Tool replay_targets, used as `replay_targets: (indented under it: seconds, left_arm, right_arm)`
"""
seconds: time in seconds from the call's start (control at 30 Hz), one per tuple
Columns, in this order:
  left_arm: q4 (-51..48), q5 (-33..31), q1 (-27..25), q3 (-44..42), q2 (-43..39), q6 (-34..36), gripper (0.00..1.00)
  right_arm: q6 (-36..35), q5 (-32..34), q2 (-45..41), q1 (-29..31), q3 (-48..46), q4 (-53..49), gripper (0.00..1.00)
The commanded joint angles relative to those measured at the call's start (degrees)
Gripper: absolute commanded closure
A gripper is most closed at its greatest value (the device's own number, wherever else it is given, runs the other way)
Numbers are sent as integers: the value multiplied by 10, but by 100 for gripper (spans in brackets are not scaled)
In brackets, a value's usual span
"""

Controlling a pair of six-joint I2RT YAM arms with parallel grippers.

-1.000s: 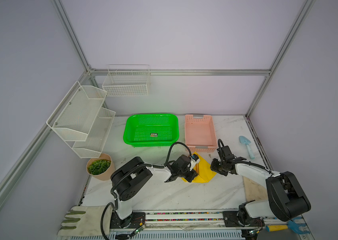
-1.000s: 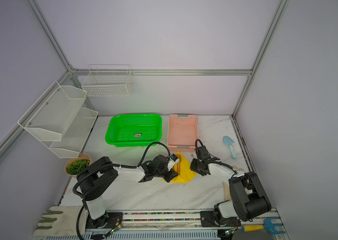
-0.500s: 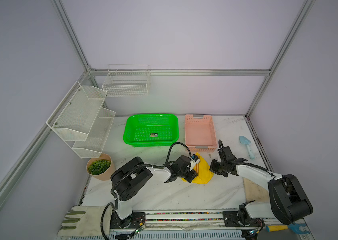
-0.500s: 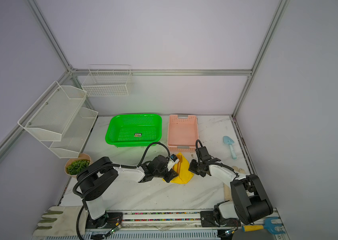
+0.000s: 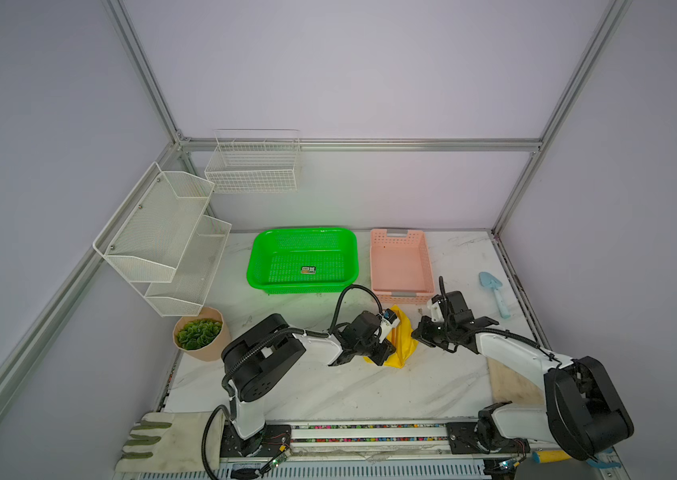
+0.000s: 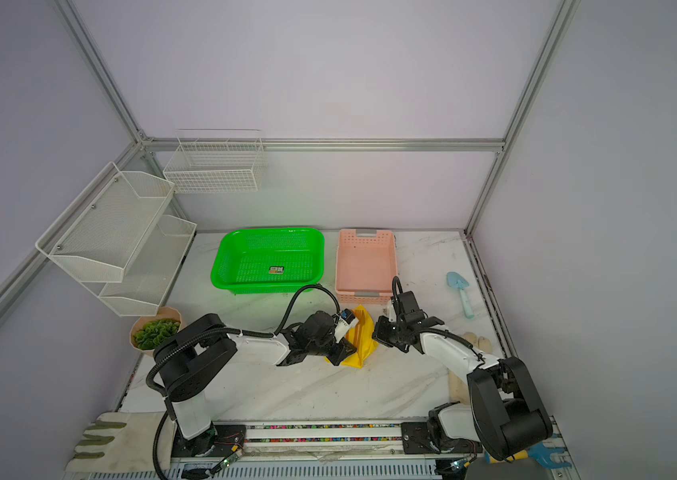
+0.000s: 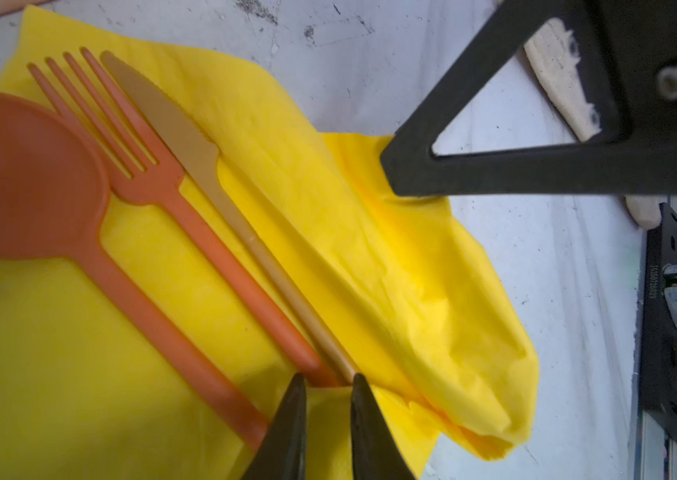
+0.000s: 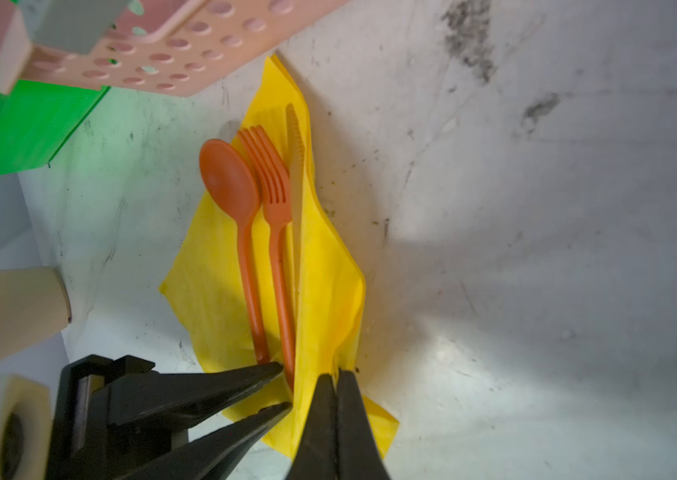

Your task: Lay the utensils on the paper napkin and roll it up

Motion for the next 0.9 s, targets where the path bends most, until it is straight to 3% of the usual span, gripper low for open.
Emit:
replay_targets:
  seconds: [0.0,0.4,0.87]
  left_arm:
    - [16,-5,2,-22,-23,-4,79]
    - [16,-14,3,-29,-39,-1,79]
    - [23,-17,21,-49,-62,-4,79]
  right_arm:
    - [12,-36,0,14,5,43,96]
    - [23,-65,19,34,4,78,87]
    - [45,-95,27,39,-13,125,85]
